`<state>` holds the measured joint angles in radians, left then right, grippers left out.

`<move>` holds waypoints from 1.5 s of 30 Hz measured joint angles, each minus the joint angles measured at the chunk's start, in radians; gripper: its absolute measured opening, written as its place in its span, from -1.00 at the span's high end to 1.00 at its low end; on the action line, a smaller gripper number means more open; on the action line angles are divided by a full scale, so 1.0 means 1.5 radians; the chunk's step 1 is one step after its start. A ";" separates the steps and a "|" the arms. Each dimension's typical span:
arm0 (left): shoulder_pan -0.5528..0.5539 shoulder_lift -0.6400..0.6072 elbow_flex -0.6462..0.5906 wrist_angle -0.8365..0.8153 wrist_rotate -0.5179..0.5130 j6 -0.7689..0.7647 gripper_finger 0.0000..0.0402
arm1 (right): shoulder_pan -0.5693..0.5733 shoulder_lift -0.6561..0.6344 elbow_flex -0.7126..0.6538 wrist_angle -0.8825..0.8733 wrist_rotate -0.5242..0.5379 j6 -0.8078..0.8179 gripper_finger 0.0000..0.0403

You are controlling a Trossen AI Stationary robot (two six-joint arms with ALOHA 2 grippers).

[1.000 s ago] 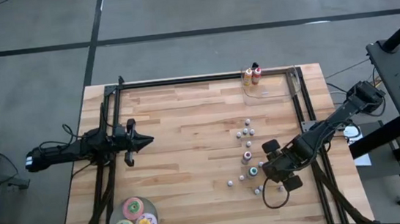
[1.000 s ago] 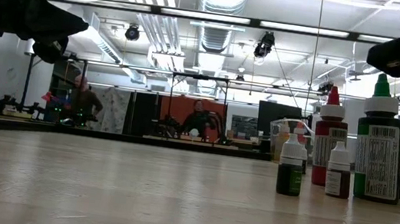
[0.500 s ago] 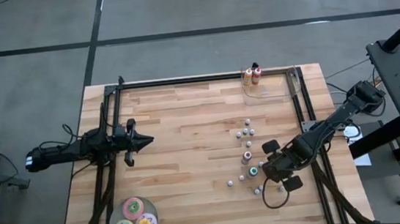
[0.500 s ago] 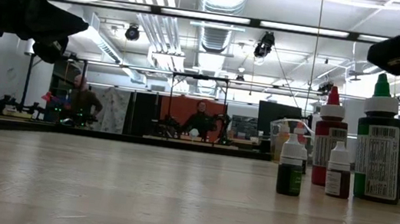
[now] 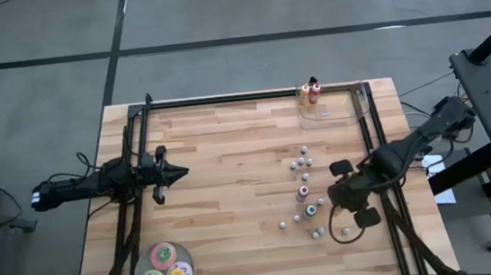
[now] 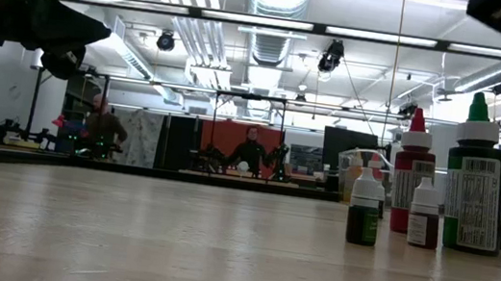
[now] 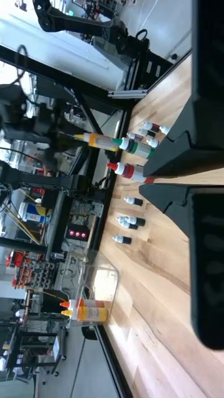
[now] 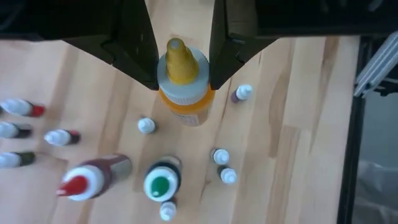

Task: Pick & Place food coloring
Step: Put the big yellow food coloring bottle into the bin

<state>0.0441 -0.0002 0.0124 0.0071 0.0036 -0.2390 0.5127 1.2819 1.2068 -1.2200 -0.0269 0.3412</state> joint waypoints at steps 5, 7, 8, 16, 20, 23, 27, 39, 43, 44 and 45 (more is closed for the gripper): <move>0.000 0.000 0.000 0.000 0.000 0.000 1.00 | -0.028 0.000 0.067 -0.064 0.001 0.000 0.47; 0.000 0.000 0.000 0.000 0.000 0.000 1.00 | -0.046 0.000 0.084 -0.080 0.001 -0.001 0.47; 0.000 0.000 0.000 0.000 0.000 0.000 1.00 | -0.057 0.000 0.091 -0.087 0.001 -0.003 0.47; 0.000 0.000 0.000 0.000 0.000 0.000 1.00 | -0.173 -0.018 0.102 -0.111 0.003 -0.048 0.47; 0.000 0.000 0.000 0.000 0.000 0.000 1.00 | -0.247 -0.021 0.102 -0.123 0.003 -0.082 0.47; 0.000 0.000 0.000 0.000 0.000 0.000 1.00 | -0.313 -0.021 0.102 -0.126 0.002 -0.111 0.47; 0.000 0.000 0.000 0.000 0.000 0.000 1.00 | -0.405 -0.021 0.103 -0.125 0.003 -0.154 0.47; 0.000 0.000 0.000 0.000 0.000 0.000 1.00 | -0.643 -0.021 0.108 -0.122 0.002 -0.273 0.47; 0.000 0.000 0.000 0.000 0.000 0.000 1.00 | -0.702 -0.021 0.108 -0.120 0.002 -0.304 0.47; 0.000 0.000 0.000 0.000 0.000 0.000 1.00 | -0.716 -0.021 0.108 -0.120 0.002 -0.314 0.47; 0.000 0.000 0.000 0.000 0.000 0.000 1.00 | -0.730 -0.021 0.108 -0.120 0.002 -0.321 0.47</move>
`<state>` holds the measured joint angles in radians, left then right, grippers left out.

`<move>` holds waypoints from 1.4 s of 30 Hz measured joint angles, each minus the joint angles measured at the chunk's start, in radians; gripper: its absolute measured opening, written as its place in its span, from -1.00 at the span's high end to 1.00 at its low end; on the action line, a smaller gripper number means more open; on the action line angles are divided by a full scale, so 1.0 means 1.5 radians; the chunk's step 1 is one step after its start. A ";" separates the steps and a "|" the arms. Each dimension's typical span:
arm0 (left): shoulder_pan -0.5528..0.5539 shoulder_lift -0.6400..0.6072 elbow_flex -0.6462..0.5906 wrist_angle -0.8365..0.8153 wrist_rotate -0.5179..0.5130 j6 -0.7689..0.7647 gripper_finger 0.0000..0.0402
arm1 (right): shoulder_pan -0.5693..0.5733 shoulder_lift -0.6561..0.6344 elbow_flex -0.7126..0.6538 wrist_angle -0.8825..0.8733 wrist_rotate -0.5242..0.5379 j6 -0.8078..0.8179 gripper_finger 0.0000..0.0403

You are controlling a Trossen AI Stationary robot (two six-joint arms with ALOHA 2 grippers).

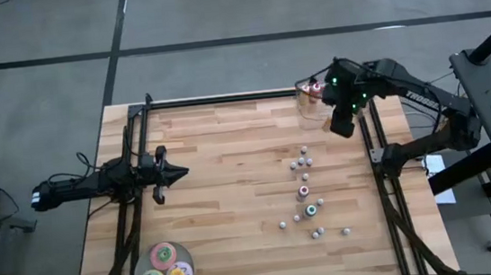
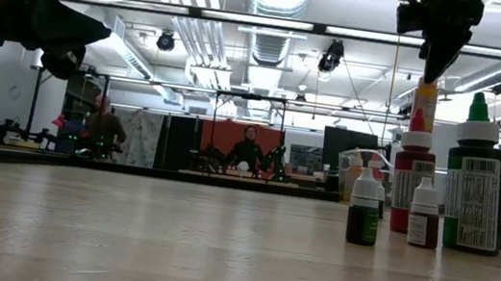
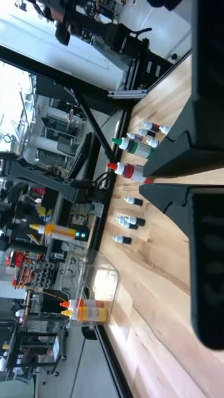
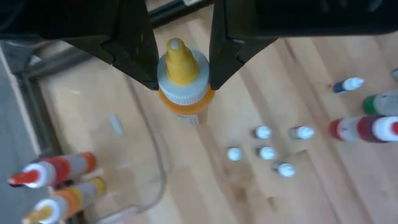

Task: Pick & Place food coloring
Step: Put the big yellow food coloring bottle into the bin

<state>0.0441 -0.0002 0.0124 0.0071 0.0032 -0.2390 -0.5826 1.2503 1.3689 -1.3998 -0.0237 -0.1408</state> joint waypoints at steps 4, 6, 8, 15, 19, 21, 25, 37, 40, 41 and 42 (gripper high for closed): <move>0.000 0.000 0.000 0.000 0.000 0.000 1.00 | -0.050 0.002 0.000 0.009 0.000 -0.020 0.47; 0.000 0.000 0.000 0.000 0.000 0.000 1.00 | -0.071 0.006 0.001 0.019 0.000 -0.021 0.47; 0.000 0.000 0.000 0.000 0.000 0.000 1.00 | -0.091 0.013 0.001 0.024 -0.001 -0.017 0.47; 0.000 0.000 0.000 0.000 0.000 0.000 1.00 | -0.139 0.037 0.001 0.058 -0.002 0.035 0.47; 0.000 0.000 0.000 0.000 0.000 0.000 1.00 | -0.166 0.049 0.001 0.079 -0.001 0.085 0.47; 0.000 0.000 0.000 0.000 0.000 0.000 1.00 | -0.177 0.055 0.001 0.089 -0.001 0.106 0.47; 0.000 0.000 0.000 0.000 0.000 0.000 1.00 | -0.192 0.066 0.001 0.109 -0.001 0.138 0.47; 0.000 0.000 0.000 0.000 0.000 0.000 1.00 | -0.253 0.134 0.083 0.102 0.000 0.181 0.47; 0.000 0.000 0.000 0.000 0.000 0.000 1.00 | -0.268 0.168 0.114 0.083 0.001 0.179 0.47; 0.000 0.000 0.000 0.000 0.000 0.000 1.00 | -0.272 0.178 0.121 0.080 0.002 0.178 0.47; 0.000 0.000 0.000 0.000 0.000 0.000 1.00 | -0.276 0.188 0.127 0.079 0.003 0.179 0.47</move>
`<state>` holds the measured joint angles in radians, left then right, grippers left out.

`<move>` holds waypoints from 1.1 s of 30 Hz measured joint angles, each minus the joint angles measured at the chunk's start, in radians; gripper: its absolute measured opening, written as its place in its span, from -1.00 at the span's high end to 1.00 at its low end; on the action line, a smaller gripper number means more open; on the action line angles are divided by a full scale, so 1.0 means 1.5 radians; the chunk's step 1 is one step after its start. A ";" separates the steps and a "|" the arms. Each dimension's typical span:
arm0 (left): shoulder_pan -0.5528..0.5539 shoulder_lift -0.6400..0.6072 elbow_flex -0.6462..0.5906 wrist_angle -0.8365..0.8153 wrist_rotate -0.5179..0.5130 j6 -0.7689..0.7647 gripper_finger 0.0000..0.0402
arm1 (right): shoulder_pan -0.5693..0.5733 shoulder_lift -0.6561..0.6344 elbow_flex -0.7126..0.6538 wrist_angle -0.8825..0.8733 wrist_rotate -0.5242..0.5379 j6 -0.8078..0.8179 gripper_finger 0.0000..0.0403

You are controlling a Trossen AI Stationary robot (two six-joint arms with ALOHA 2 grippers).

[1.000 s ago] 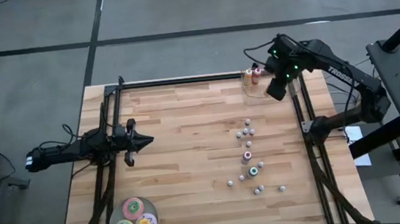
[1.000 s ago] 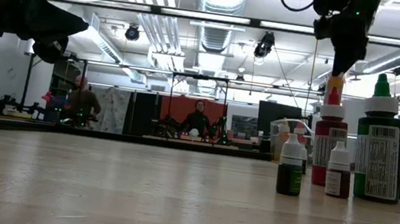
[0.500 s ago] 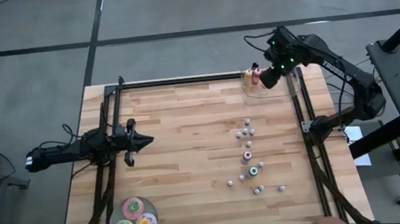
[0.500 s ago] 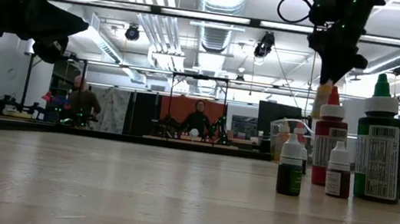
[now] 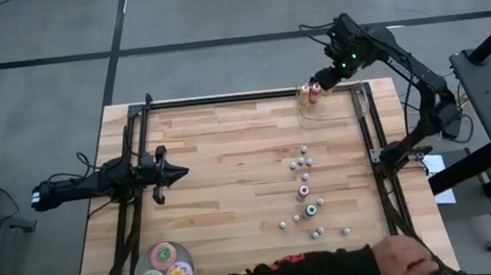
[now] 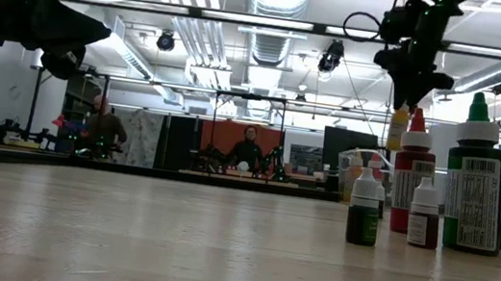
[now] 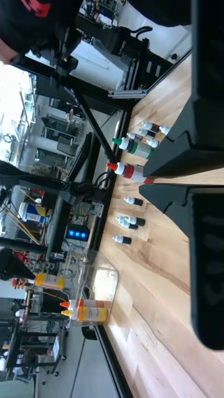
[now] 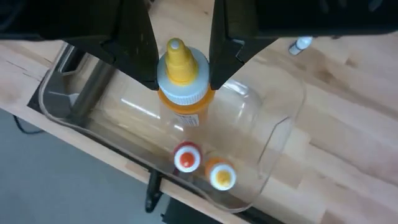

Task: Pick & Place food coloring
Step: Put the big yellow food coloring bottle into the bin

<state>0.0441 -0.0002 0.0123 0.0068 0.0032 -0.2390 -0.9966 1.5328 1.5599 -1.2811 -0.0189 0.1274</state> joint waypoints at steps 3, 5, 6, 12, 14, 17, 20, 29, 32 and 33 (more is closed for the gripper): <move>0.000 0.000 0.000 0.000 0.000 0.000 1.00 | -0.009 0.028 0.013 -0.001 0.012 0.012 0.47; 0.000 0.000 0.000 0.000 0.000 0.000 1.00 | -0.015 0.044 0.016 -0.002 0.015 0.016 0.47; 0.000 0.000 0.000 0.000 0.000 0.000 1.00 | -0.018 0.050 0.016 -0.001 0.015 0.018 0.47; 0.000 0.000 0.000 0.000 0.000 0.000 1.00 | -0.027 0.073 0.016 -0.001 0.034 0.036 0.47; 0.000 0.000 0.000 0.000 0.000 0.000 1.00 | -0.029 0.074 0.016 -0.002 0.051 0.041 0.47; 0.000 0.000 0.000 0.000 0.000 0.000 1.00 | -0.031 0.074 0.015 -0.001 0.066 0.058 0.47; 0.000 0.000 0.000 0.000 0.000 0.000 1.00 | -0.037 0.074 0.005 -0.001 0.068 0.069 0.47; 0.000 0.000 0.000 0.000 0.000 0.000 1.00 | -0.045 0.072 -0.034 0.030 0.075 0.103 0.47; 0.000 0.000 0.000 0.000 0.000 0.000 1.00 | -0.049 0.072 -0.048 0.046 0.084 0.108 0.47; 0.000 0.000 0.000 0.000 0.000 0.000 1.00 | -0.049 0.072 -0.055 0.051 0.085 0.109 0.47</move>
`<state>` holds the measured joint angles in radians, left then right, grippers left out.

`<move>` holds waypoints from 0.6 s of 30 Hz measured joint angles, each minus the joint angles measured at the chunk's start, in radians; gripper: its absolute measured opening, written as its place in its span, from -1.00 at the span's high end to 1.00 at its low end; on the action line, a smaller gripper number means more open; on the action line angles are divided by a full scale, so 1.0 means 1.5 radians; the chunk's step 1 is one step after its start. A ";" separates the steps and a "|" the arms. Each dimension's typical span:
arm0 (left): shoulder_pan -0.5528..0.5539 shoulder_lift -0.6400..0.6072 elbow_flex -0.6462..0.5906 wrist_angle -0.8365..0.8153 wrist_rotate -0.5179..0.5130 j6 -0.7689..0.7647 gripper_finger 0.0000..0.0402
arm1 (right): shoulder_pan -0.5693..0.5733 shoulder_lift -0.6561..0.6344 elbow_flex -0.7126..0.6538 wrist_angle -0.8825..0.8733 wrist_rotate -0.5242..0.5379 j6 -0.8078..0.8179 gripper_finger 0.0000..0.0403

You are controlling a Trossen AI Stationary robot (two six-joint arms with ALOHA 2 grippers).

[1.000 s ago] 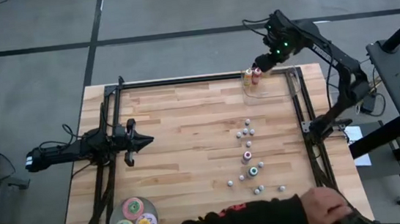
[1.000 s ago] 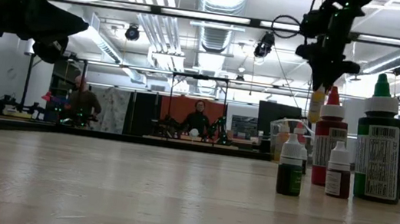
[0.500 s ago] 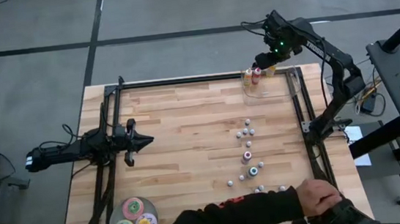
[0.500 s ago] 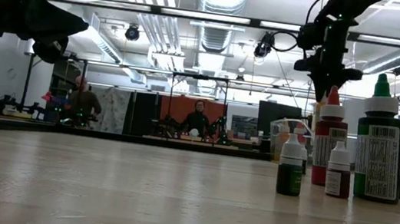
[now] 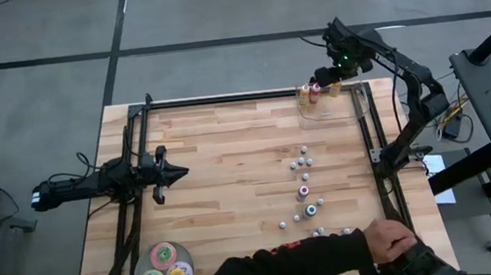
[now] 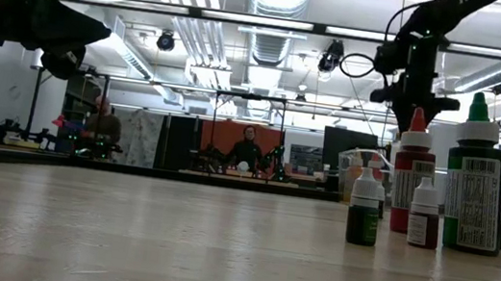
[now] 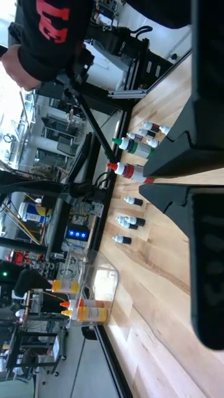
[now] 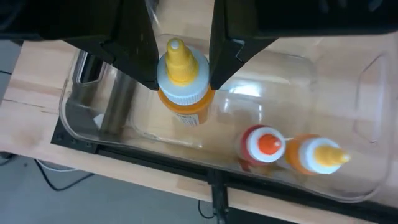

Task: Pick & Place food coloring
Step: Put the big yellow food coloring bottle into the bin

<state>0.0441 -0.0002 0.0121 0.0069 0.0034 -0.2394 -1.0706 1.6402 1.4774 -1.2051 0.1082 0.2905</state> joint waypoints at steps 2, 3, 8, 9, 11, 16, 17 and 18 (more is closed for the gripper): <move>0.000 0.000 0.000 0.000 0.000 0.000 1.00 | 0.000 0.000 -0.014 0.011 0.000 0.005 0.47; 0.000 0.000 0.000 0.000 0.000 0.000 1.00 | 0.000 0.000 -0.020 0.021 0.000 0.009 0.47; 0.000 0.000 0.000 0.000 0.000 0.000 1.00 | -0.002 0.000 -0.045 0.072 -0.002 0.032 0.47; 0.000 0.000 0.000 0.000 0.000 0.000 1.00 | -0.003 0.000 -0.050 0.081 -0.003 0.036 0.47; 0.000 0.000 0.000 0.000 0.000 0.000 1.00 | -0.005 0.000 -0.058 0.092 -0.003 0.042 0.47; 0.000 0.000 0.000 0.000 0.000 0.000 1.00 | -0.008 -0.001 -0.078 0.110 -0.006 0.066 0.47; 0.000 0.000 0.000 0.000 0.000 0.000 1.00 | -0.009 -0.001 -0.083 0.118 -0.007 0.070 0.47; 0.000 0.000 0.000 0.000 0.000 0.000 1.00 | -0.009 -0.001 -0.087 0.128 -0.007 0.072 0.47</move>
<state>0.0441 -0.0002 0.0122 0.0071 0.0036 -0.2392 -1.0846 1.6394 1.3464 -1.0127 0.0970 0.3983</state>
